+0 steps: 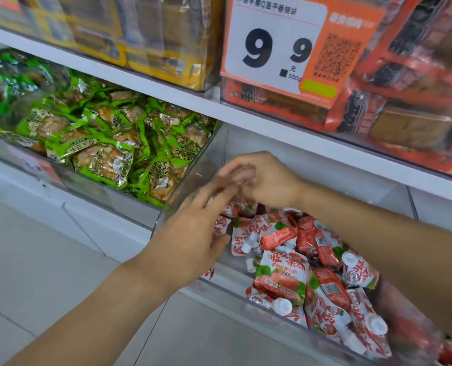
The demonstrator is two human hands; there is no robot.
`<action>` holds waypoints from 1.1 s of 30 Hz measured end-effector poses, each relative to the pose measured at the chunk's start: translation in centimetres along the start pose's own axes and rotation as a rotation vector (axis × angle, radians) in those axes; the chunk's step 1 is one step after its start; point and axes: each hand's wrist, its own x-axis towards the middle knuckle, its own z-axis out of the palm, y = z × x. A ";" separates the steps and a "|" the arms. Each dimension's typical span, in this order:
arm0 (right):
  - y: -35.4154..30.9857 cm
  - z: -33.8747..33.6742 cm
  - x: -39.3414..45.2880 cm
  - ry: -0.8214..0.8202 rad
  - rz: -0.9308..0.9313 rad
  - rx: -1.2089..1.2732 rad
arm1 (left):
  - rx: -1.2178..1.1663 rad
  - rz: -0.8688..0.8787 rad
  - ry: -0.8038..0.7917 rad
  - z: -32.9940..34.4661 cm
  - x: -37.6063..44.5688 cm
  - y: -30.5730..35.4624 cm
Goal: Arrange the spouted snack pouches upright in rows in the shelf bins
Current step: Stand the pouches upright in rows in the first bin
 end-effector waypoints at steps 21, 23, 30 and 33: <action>-0.7 -1.8 0.2 -0.031 -0.060 -0.177 | 0.004 -0.069 0.139 0.3 1.1 0.2; -0.6 -2.3 -0.1 -0.221 0.024 -0.089 | 0.018 -0.051 0.131 0.0 1.3 0.5; 1.7 -3.4 2.2 0.005 0.200 -0.033 | 0.131 -0.026 0.004 -0.2 1.7 0.9; 2.4 -3.0 3.9 -0.174 0.202 -0.249 | 0.163 -0.026 -0.002 -0.4 1.8 0.8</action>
